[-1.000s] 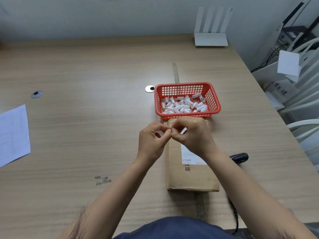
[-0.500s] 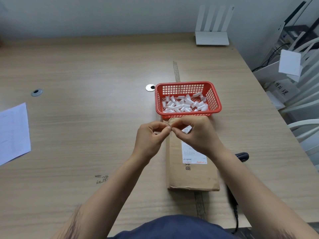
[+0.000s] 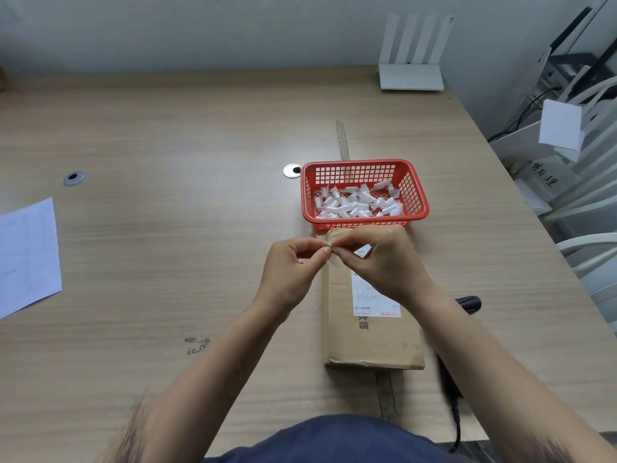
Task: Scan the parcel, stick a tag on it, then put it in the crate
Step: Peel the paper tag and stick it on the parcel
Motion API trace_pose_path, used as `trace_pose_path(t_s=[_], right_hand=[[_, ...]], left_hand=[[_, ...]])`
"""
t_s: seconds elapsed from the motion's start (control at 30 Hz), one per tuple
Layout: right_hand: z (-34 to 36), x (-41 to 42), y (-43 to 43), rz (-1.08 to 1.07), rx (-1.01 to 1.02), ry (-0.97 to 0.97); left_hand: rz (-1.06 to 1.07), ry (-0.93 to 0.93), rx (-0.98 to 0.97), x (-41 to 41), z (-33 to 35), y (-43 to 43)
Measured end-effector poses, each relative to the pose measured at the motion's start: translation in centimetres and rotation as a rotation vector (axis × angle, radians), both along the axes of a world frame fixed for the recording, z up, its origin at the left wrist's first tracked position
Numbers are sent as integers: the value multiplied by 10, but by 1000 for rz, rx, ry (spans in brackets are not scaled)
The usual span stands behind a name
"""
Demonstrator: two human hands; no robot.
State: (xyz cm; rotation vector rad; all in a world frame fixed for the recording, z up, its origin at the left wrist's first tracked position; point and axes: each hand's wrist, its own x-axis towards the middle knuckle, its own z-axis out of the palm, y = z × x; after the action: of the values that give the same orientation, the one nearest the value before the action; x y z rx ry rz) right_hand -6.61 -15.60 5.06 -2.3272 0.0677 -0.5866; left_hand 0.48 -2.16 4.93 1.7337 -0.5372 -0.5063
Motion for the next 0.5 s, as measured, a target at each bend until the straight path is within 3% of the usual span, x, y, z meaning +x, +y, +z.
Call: trace_pose_path(t_s=[0.5], right_hand=[[-6,2,6,-59,-115,-103]], left_hand=[[105,-180,80,-3,-10,-5]])
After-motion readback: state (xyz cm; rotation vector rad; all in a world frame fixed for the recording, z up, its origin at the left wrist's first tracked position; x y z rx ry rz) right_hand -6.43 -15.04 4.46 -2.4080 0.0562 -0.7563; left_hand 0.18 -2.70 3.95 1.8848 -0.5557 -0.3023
